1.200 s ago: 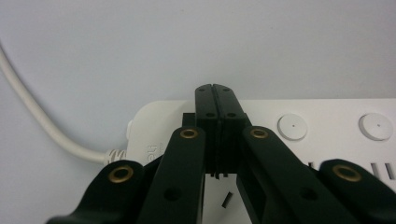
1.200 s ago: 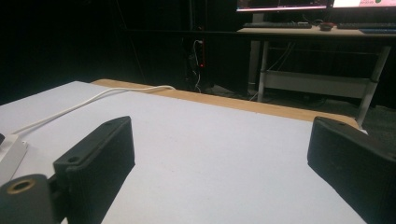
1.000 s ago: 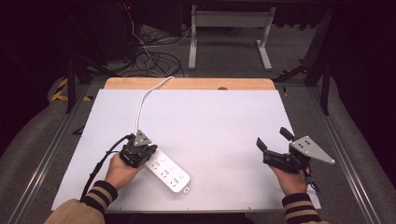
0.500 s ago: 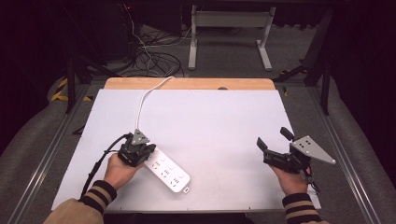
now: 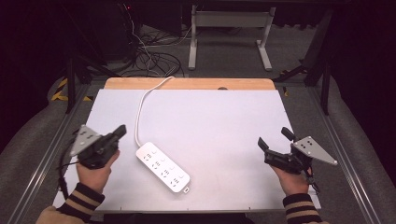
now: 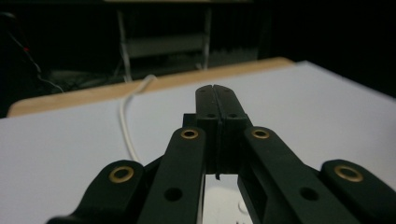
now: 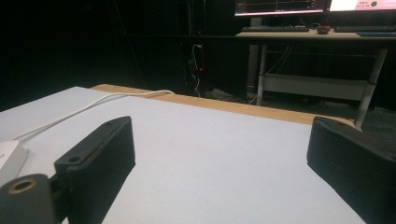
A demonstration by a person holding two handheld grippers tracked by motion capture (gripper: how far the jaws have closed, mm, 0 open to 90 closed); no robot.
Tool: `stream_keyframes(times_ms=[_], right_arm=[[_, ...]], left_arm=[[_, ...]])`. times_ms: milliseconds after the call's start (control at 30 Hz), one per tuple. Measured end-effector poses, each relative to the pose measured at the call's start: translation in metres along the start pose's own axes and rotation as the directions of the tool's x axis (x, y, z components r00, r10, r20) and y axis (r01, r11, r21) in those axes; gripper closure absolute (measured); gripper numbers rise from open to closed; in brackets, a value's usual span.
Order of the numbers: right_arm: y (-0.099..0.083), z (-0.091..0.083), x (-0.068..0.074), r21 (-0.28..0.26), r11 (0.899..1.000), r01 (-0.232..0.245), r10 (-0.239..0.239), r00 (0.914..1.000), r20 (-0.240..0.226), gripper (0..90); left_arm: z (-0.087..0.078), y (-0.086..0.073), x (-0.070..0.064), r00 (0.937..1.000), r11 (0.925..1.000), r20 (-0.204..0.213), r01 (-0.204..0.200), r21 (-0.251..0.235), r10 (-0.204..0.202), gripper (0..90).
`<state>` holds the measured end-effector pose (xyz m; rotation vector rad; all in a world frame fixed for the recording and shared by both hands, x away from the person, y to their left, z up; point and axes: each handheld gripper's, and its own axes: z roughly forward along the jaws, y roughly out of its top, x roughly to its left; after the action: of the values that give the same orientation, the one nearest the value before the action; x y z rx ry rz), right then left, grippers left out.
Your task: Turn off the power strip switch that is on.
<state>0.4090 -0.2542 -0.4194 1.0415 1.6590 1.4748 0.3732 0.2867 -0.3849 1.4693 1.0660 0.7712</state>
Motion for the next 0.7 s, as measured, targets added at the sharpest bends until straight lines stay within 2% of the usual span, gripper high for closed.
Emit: stream_keyframes(times_ms=[67, 100, 167, 233, 333, 567, 600, 667, 700], right_arm=[[0.000, 0.000, 0.000, 0.000, 1.000, 0.000, 0.000, 1.0000, -0.001, 8.3], [0.000, 0.001, 0.000, -0.001, 1.000, -0.004, 0.004, 1.0000, -0.001, 8.3], [0.000, 0.001, 0.000, 0.002, 1.000, -0.001, 0.001, 1.0000, -0.002, 8.3], [0.000, 0.003, 0.000, 0.005, 1.000, 0.002, -0.002, 1.0000, -0.004, 8.3], [0.000, 0.004, 0.001, 0.010, 1.000, 0.003, -0.003, 1.0000, -0.006, 8.3], [0.000, 0.002, 0.001, 0.008, 1.000, 0.002, -0.002, 1.0000, -0.003, 8.3], [0.000, 0.002, 0.001, 0.008, 1.000, 0.003, -0.003, 1.0000, -0.003, 8.3], [-0.001, 0.003, 0.001, 0.009, 1.000, 0.006, -0.006, 1.0000, -0.003, 8.3], [-0.001, 0.003, 0.001, 0.009, 1.000, 0.006, -0.006, 1.0000, -0.003, 8.3]], left_arm=[[-0.013, 0.001, 0.004, 0.9990, 0.9987, -0.044, 0.009, -0.050, -0.012, 89.8], [-0.013, 0.001, 0.004, 0.9990, 0.9987, -0.044, 0.009, -0.050, -0.012, 89.8], [-0.022, 0.001, 0.006, 0.9972, 0.9965, -0.072, 0.014, -0.082, -0.020, 89.8], [-0.024, 0.002, 0.007, 0.9963, 0.9947, -0.079, 0.025, -0.100, -0.033, 89.8], [-0.020, 0.002, 0.007, 0.9955, 0.9959, -0.094, -0.006, -0.091, -0.003, 89.8], [-0.013, 0.000, 0.004, 0.9960, 0.9969, -0.087, -0.027, -0.074, 0.021, 89.7], [-0.013, 0.000, 0.004, 0.9963, 0.9966, -0.082, -0.033, -0.076, 0.026, 86.1], [-0.011, -0.002, 0.004, 0.9967, 0.9964, -0.072, -0.044, -0.073, 0.039, 65.0], [-0.009, -0.003, 0.004, 0.9968, 0.9962, -0.067, -0.048, -0.073, 0.043, 65.0]])
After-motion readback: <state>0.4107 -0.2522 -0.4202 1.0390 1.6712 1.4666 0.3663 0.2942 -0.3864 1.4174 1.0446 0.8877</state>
